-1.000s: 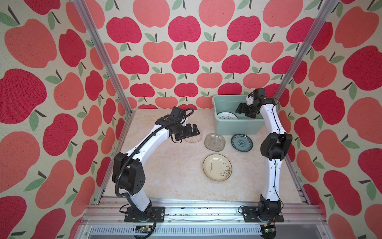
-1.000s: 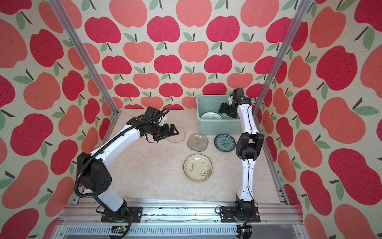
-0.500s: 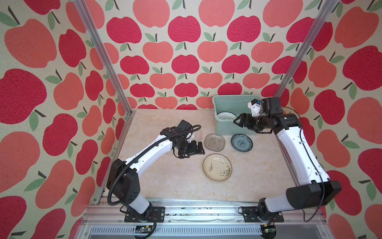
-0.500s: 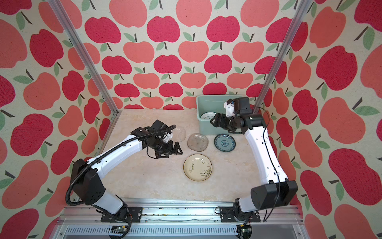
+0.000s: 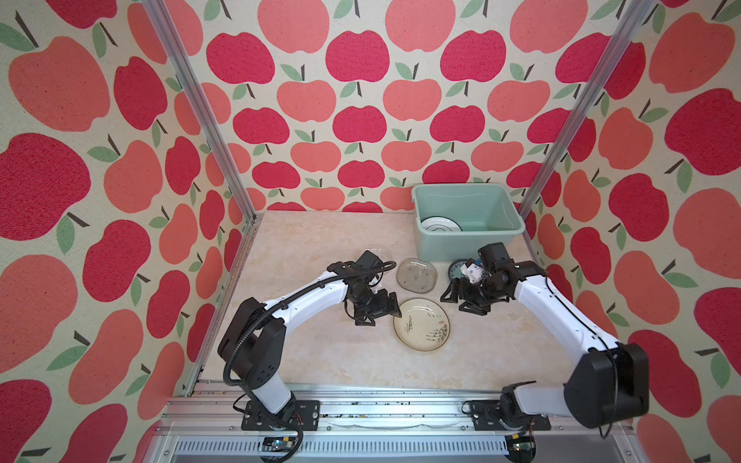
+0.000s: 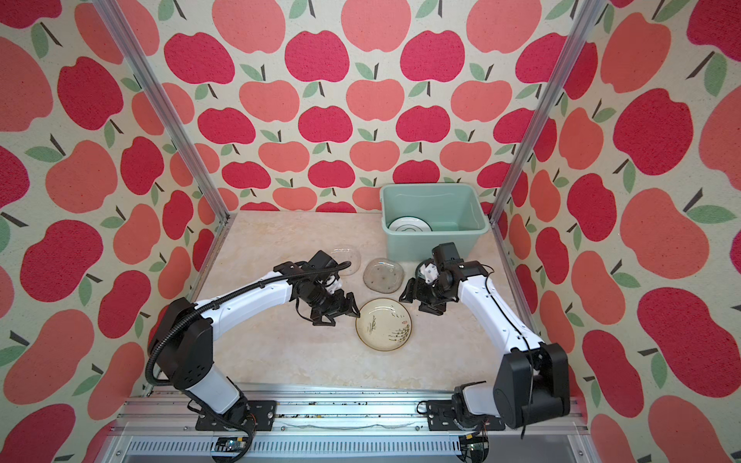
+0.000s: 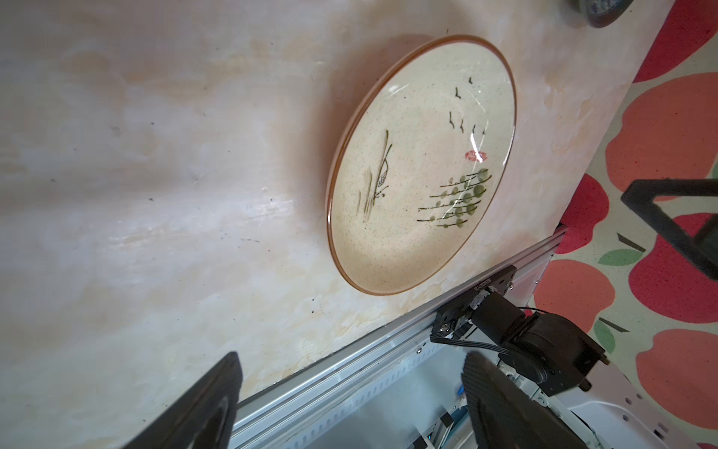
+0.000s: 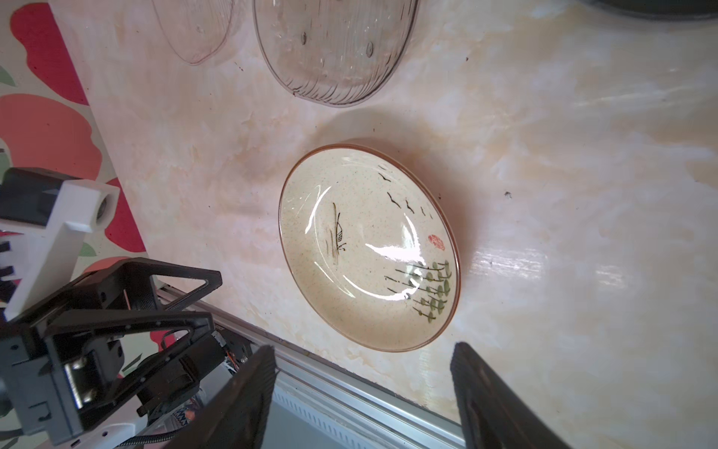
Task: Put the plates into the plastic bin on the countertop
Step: 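Raise the right gripper from the bin and move both grippers toward the cream plate, then lower both grippers onto the rim of the cream grass-painted plate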
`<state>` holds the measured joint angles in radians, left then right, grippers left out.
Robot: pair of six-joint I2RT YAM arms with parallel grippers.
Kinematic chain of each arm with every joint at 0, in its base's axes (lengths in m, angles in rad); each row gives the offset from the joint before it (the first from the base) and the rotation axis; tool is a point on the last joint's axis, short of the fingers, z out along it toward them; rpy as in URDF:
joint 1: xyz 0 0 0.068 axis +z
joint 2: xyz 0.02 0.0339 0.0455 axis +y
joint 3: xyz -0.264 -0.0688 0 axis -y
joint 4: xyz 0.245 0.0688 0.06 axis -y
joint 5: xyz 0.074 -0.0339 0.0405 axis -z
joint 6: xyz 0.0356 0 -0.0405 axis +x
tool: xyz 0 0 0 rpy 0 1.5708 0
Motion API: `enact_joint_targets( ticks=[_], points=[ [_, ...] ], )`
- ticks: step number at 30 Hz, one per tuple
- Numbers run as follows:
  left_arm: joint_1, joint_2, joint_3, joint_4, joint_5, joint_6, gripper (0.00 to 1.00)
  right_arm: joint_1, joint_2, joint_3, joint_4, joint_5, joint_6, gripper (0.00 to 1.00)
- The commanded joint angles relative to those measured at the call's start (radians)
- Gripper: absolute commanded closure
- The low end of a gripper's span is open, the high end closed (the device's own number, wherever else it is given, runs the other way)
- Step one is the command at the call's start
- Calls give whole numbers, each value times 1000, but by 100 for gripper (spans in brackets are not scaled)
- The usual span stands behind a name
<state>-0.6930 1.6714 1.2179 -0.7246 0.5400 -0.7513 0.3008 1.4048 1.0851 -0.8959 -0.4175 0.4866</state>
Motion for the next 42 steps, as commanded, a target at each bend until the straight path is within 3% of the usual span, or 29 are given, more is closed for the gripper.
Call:
enact_joint_targets(
  ticks=[1,10,23,30,39,42],
  points=[
    [-13,57,24,26,1,-41,11,3,122,47,-85,-1,-118,28],
    [-20,155,81,34,19,-40,12,27,255,58,-104,85,-286,28],
    [-19,225,51,156,121,-52,24,26,269,-59,57,-97,-335,27],
    [-22,266,64,168,133,-72,42,9,297,-85,100,-154,-333,29],
    [-21,310,76,151,150,-80,80,-8,314,-76,94,-219,-353,30],
    [-21,317,83,142,149,-79,88,-11,312,-73,92,-258,-361,31]
  ],
)
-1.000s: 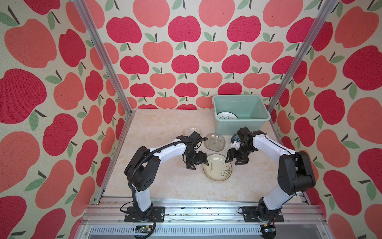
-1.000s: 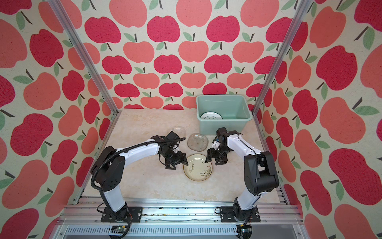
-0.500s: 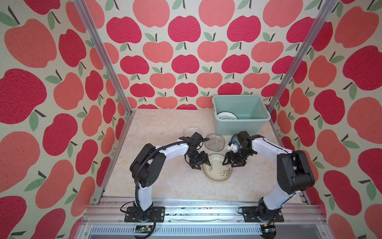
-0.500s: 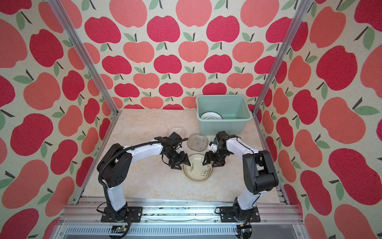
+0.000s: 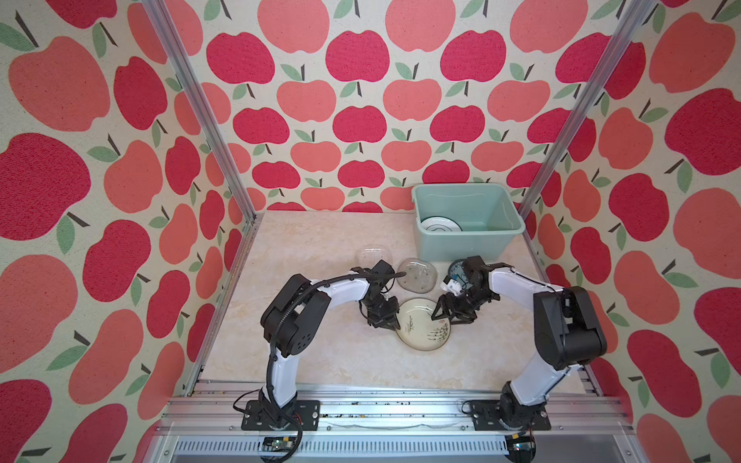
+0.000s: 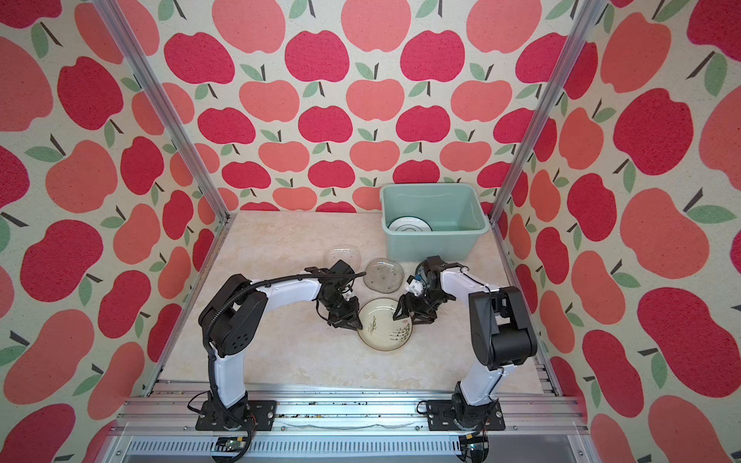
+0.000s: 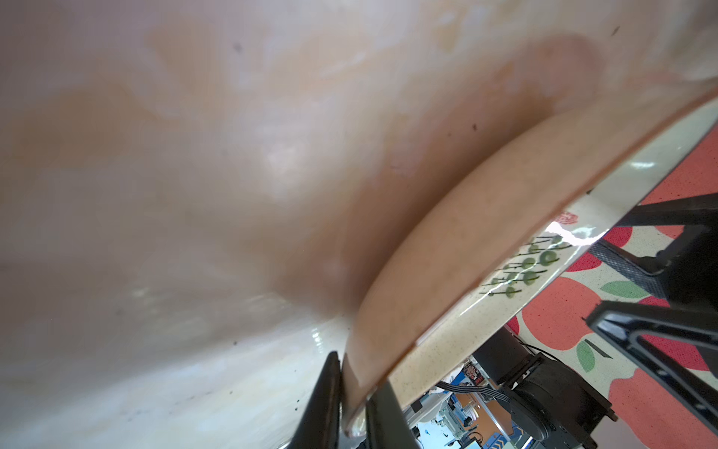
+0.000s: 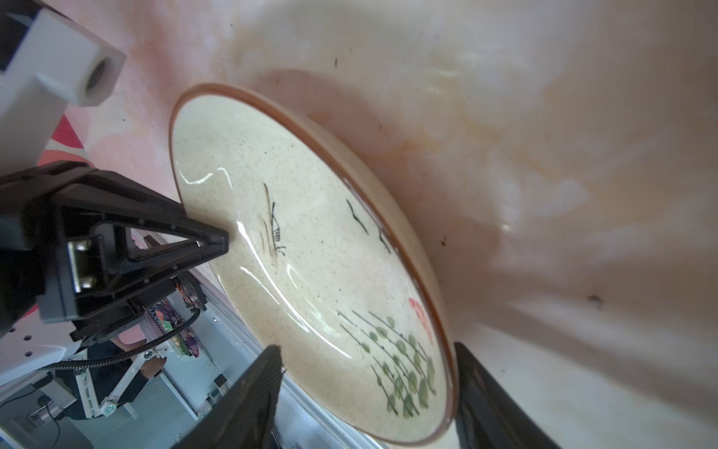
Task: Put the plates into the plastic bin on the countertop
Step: 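Lower both grippers onto the rim of the cream grass-painted plate, then tilt the cream plate upright with the right gripper while the left pushes its rim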
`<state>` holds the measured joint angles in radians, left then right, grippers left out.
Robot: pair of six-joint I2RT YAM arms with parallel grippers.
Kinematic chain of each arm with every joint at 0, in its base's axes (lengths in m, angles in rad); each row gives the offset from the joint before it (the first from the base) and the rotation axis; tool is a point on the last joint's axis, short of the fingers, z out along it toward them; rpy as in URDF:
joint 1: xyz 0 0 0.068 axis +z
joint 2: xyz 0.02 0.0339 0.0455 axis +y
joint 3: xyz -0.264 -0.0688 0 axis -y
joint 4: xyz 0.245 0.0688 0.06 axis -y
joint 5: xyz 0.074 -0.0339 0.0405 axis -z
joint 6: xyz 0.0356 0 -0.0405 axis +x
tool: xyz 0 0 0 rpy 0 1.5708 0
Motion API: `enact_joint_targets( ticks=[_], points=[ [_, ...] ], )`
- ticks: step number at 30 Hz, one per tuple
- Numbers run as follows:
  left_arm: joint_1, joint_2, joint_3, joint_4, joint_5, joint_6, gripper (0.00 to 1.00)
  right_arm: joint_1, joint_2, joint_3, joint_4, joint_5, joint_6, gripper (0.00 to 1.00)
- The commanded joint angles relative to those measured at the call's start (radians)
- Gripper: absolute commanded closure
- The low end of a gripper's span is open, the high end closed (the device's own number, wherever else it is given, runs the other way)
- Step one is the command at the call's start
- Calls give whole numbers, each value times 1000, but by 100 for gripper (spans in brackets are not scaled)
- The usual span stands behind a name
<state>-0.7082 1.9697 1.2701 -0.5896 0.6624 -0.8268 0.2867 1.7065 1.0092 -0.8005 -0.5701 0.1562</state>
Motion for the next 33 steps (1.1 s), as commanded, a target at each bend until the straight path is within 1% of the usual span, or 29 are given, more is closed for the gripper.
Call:
enact_joint_targets(
  ticks=[1,4,6,9,13,20,30,33],
  points=[
    [-5,19,30,4,26,-4,89,4,9,4,-4,-120,-36,32],
    [-6,26,34,2,28,-4,92,3,4,8,-14,-156,-54,33],
    [-5,30,36,1,31,-4,93,3,1,10,-25,-200,-75,33],
    [-7,40,40,-1,38,-2,94,4,-5,5,-24,-267,-93,34],
    [-9,48,43,-4,47,2,95,9,-8,-17,10,-330,-86,35],
    [-17,63,65,-17,61,21,95,32,2,-40,88,-369,-41,41],
    [-31,85,98,-29,77,41,95,62,57,6,75,-379,-46,41],
    [-32,86,102,-29,75,41,95,65,64,9,77,-383,-44,42]
  ],
)
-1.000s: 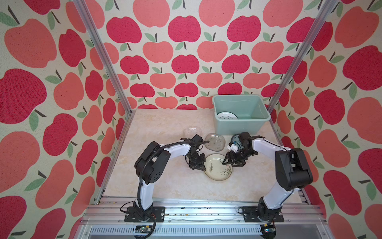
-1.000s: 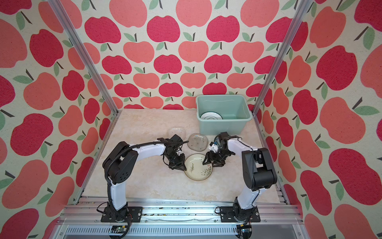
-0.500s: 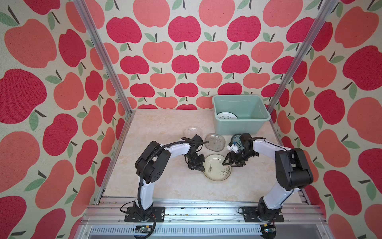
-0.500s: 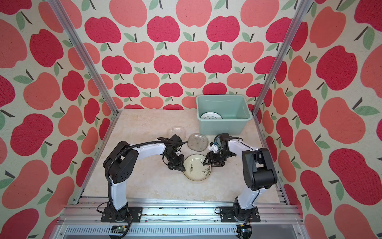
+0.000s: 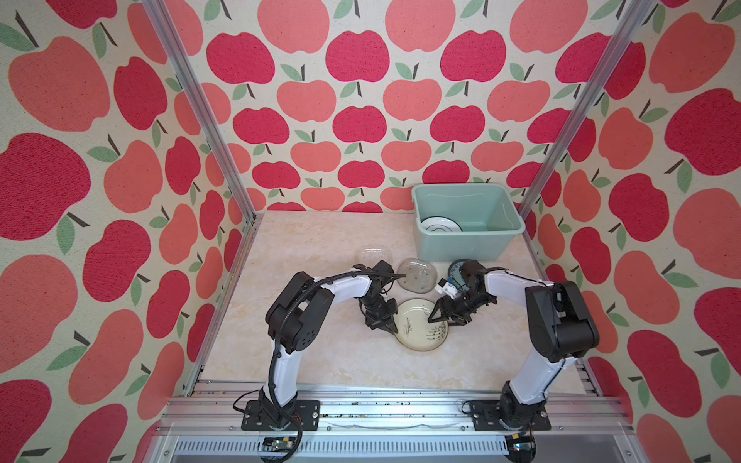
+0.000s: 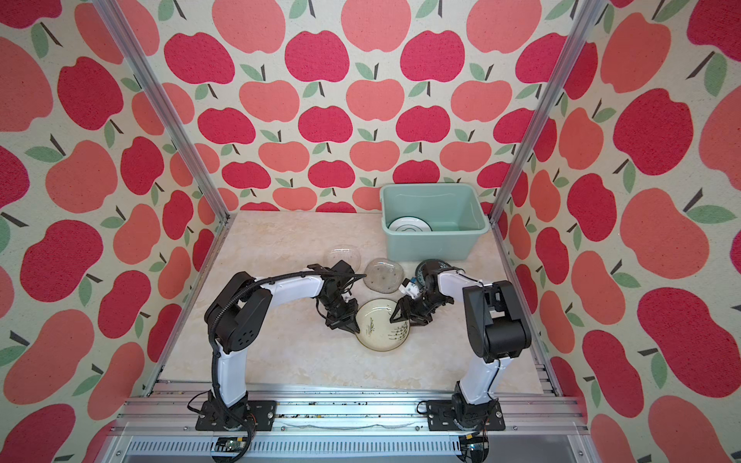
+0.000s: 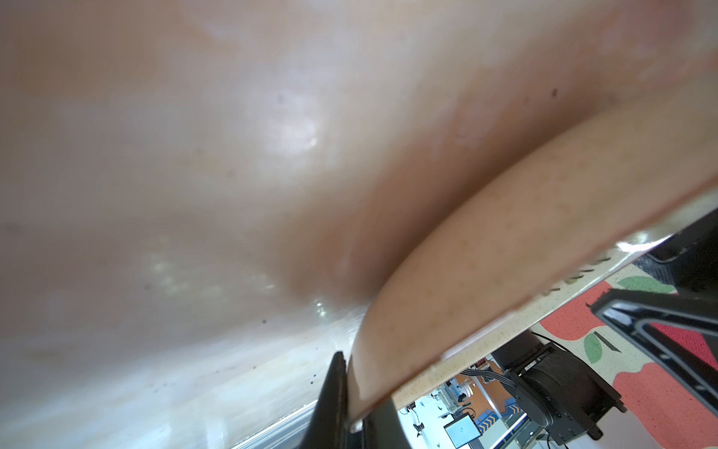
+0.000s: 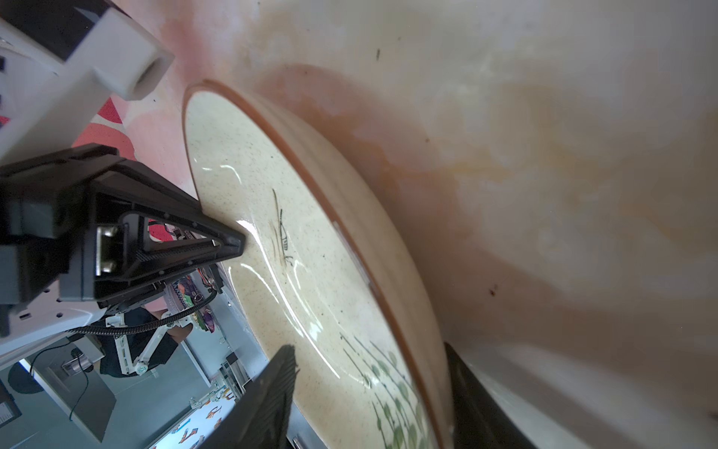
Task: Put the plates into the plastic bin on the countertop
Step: 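Tilt the cream plate upright with the right gripper while the left pushes its rim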
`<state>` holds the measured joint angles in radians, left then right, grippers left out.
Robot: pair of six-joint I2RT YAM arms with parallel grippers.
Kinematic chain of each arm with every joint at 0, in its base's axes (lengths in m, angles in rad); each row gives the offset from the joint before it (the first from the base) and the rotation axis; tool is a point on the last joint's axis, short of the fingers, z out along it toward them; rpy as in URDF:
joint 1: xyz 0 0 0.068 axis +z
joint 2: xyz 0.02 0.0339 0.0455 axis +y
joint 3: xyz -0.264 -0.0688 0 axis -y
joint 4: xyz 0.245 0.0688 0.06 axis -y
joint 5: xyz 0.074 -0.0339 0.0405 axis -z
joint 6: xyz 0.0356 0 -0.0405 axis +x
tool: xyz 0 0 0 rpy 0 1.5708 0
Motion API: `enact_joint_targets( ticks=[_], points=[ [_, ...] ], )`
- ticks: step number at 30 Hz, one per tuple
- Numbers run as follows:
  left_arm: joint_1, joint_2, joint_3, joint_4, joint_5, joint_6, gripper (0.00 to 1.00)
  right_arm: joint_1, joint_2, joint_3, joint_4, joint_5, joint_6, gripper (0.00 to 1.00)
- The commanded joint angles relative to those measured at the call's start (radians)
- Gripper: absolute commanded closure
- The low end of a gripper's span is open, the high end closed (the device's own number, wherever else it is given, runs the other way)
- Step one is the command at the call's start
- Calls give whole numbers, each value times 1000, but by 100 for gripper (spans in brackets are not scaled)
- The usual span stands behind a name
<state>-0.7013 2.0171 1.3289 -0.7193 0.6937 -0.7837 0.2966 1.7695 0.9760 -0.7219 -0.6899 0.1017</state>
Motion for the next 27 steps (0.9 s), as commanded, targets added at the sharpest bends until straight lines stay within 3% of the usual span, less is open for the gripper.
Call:
enact_joint_targets(
  ticks=[1,5,21,23,27],
  points=[
    [-40,39,46,100,43,-2,95,55,1,44,0,-263,10,43],
    [-46,40,57,92,36,3,95,56,-6,44,1,-254,15,49],
    [-51,14,67,80,7,11,93,55,-89,46,-43,-138,18,95],
    [-51,-3,67,72,-11,14,90,51,-112,51,-63,-116,18,100],
    [-47,-59,63,57,-54,17,78,40,-163,76,-149,-45,1,100]
  ],
)
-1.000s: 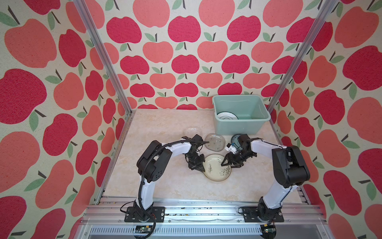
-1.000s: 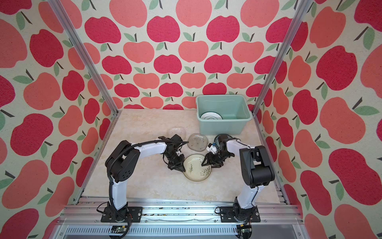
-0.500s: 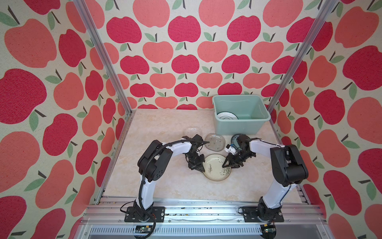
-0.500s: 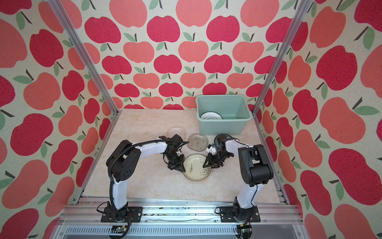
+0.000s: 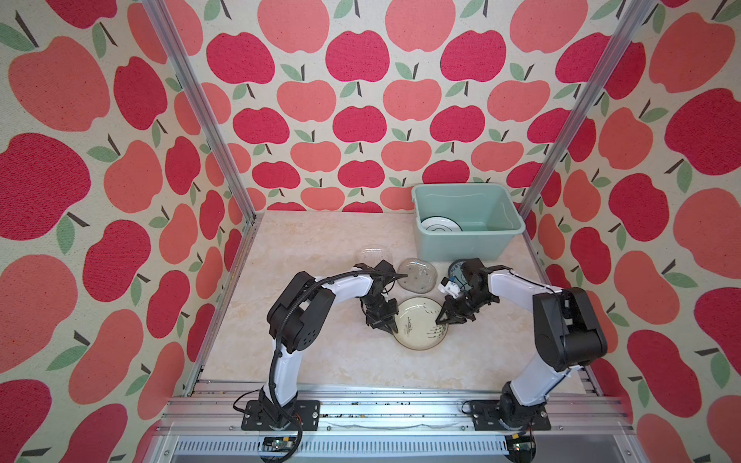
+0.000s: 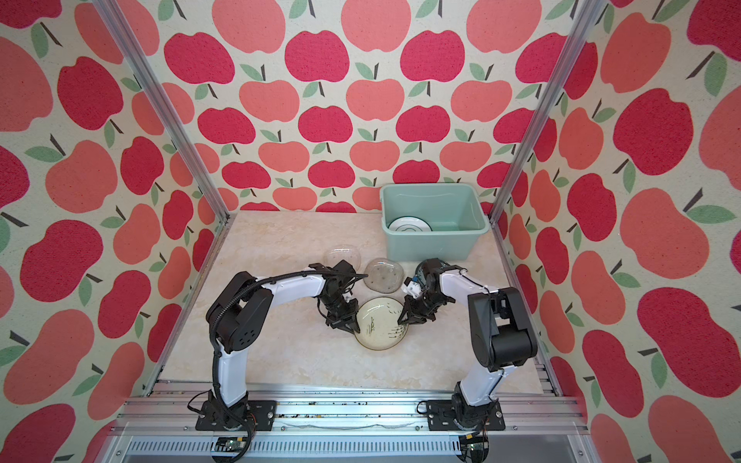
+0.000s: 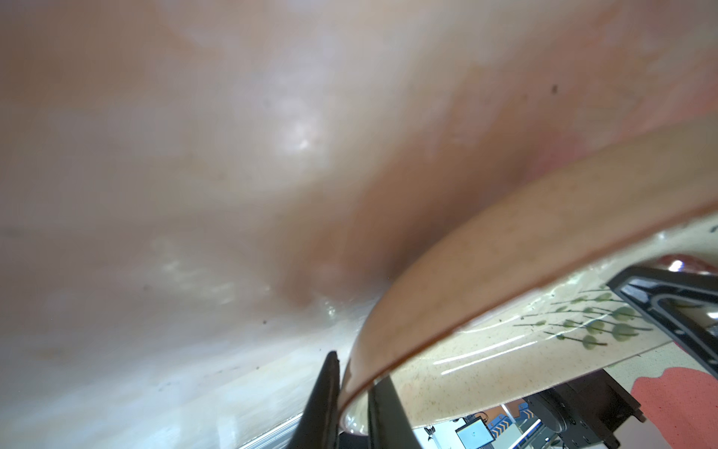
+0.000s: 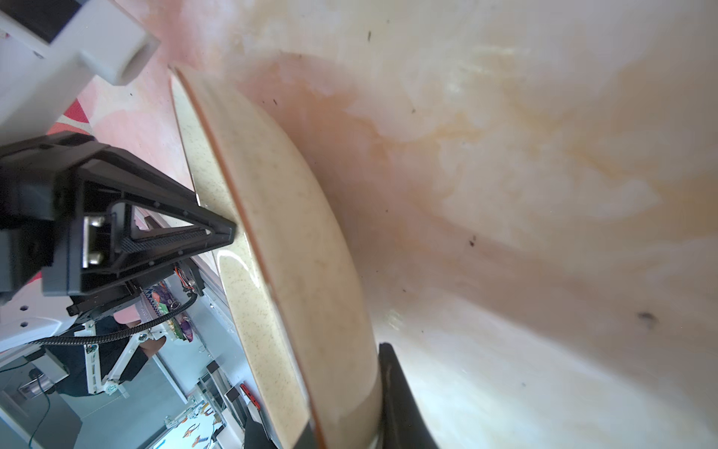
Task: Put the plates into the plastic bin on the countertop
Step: 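Tilt the cream plate upright with the right gripper while the left pushes its rim, then carry the cream plate into the bin with the right gripper while the left withdraws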
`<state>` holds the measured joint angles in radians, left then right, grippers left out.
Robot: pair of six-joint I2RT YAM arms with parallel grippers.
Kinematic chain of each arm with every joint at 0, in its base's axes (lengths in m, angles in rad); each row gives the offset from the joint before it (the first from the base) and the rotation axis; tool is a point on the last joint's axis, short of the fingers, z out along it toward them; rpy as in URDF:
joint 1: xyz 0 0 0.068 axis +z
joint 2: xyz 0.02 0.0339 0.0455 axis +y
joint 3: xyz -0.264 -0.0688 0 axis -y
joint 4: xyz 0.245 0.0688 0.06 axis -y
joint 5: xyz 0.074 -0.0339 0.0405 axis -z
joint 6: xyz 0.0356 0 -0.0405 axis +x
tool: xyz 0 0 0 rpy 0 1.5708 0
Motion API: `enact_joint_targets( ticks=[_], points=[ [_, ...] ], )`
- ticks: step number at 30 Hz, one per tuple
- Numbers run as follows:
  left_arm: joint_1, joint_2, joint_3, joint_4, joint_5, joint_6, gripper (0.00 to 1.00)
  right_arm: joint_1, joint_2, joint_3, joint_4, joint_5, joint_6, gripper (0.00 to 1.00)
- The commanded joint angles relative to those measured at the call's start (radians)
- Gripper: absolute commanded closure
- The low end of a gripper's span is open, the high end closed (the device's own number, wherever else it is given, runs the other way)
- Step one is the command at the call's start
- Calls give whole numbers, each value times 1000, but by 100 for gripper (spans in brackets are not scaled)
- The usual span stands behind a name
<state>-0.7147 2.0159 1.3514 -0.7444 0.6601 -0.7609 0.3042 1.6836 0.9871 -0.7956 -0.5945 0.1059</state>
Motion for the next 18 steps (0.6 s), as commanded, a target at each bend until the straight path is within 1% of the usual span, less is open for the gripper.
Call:
enact_joint_targets(
  ticks=[1,5,7,8,9,13,14,18],
  points=[
    [-32,-79,40,83,-29,-8,72,28,-94,76,-109,-109,-10,100],
    [-20,-172,44,92,-55,-19,50,8,-165,138,-240,13,-25,100],
    [-12,-224,46,93,-78,-23,35,-4,-203,167,-288,67,-20,100],
    [-5,-255,46,91,-93,-23,30,-12,-220,185,-312,85,-19,100],
    [2,-286,47,91,-104,-23,21,-21,-236,203,-336,102,-17,100],
    [14,-419,60,113,-151,28,4,-60,-274,307,-430,161,-20,100],
    [13,-457,67,127,-162,48,1,-70,-279,349,-452,172,-22,100],
    [20,-598,51,222,-229,104,1,-105,-260,553,-509,193,-31,100]
  ],
)
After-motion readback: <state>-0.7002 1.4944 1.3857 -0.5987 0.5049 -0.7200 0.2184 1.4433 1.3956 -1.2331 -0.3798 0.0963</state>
